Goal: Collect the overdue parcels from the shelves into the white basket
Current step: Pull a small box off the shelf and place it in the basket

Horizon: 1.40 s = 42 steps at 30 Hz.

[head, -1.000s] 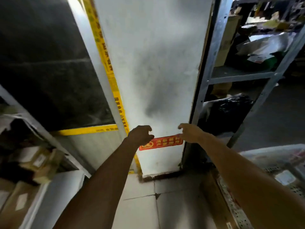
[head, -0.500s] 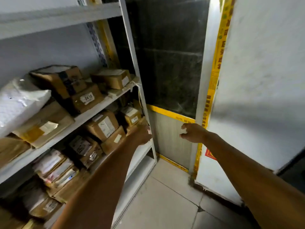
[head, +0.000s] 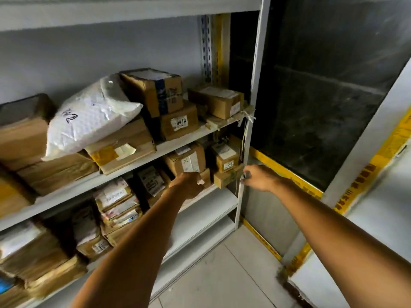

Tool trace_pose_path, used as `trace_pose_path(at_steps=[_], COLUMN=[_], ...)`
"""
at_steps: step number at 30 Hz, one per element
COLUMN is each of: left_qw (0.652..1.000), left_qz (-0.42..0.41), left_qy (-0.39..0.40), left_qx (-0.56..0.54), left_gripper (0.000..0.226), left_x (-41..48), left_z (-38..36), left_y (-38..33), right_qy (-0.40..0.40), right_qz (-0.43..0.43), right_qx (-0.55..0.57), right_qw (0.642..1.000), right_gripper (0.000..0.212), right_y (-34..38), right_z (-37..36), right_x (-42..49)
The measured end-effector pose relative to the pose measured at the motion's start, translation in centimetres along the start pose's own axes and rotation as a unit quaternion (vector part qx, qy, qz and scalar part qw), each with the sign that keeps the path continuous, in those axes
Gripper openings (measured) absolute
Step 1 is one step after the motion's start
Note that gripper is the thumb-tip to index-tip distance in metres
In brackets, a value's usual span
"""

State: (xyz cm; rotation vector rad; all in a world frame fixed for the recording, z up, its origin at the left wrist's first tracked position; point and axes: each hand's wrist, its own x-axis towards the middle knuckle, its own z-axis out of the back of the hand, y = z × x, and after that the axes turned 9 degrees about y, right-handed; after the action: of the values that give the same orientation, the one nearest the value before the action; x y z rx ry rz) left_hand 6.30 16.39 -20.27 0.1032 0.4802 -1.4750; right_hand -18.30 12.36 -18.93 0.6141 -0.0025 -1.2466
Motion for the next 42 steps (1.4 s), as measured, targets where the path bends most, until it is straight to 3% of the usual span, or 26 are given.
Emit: trace_pose_path(at_steps=[5,11,15,17,22,29,32,35,38,42], left_qw=[0.999,0.995,0.989,0.988,0.982,0.95,0.928,0.925,0.916,0.891], left_qz=[-0.015,-0.077,-0.093,-0.079,-0.011,0.086,0.085,0.084,0.077,0.061], left_qy=[-0.02,-0.068,-0.107,-0.124,-0.173,-0.214,-0.218,-0.248,-0.281,-0.319], left_qx=[0.022,-0.01,-0.043,-0.039,-0.069,-0.212,-0.29,-0.276,-0.276,-0.316], left_gripper=[0.04,0.034,0.032,0.033,0.028,0.049,0.047,0.056,0.069,0.068], left_x=[3.5,6.5,7.2,7.7,8.7,10.6,11.5,12.4,12.8,13.5], left_z=[3.0,8.4,11.9,13.5,15.8,16.4,16.3,16.1,15.8,15.4], left_y=[-0.5,-4.3,-6.9,-8.0,-10.1,-11.6,-12.8,-13.8,-14.8,-14.7], right_qy=[-0.004,-0.066,-0.091,-0.098,-0.086,-0.097,-0.107,-0.094,-0.064,-0.038], right_qz=[0.004,0.012,0.054,0.079,0.128,0.195,0.214,0.226,0.248,0.261], right_qx=[-0.007,-0.034,-0.018,-0.013,-0.011,-0.007,-0.015,0.006,0.068,0.169], right_qw=[1.0,0.997,0.994,0.992,0.988,0.976,0.971,0.97,0.964,0.95], right_gripper=[0.036,0.047,0.034,0.028,0.039,0.037,0.04,0.049,0.058,0.061], right_y=[0.6,0.5,1.2,1.3,0.8,-0.3,-0.8,-1.2,-1.2,-0.8], right_z=[3.7,10.6,14.6,16.3,19.6,22.7,23.1,23.3,23.0,22.0], right_x=[4.3,8.0,9.8,10.9,14.6,18.4,19.4,20.2,20.8,21.3])
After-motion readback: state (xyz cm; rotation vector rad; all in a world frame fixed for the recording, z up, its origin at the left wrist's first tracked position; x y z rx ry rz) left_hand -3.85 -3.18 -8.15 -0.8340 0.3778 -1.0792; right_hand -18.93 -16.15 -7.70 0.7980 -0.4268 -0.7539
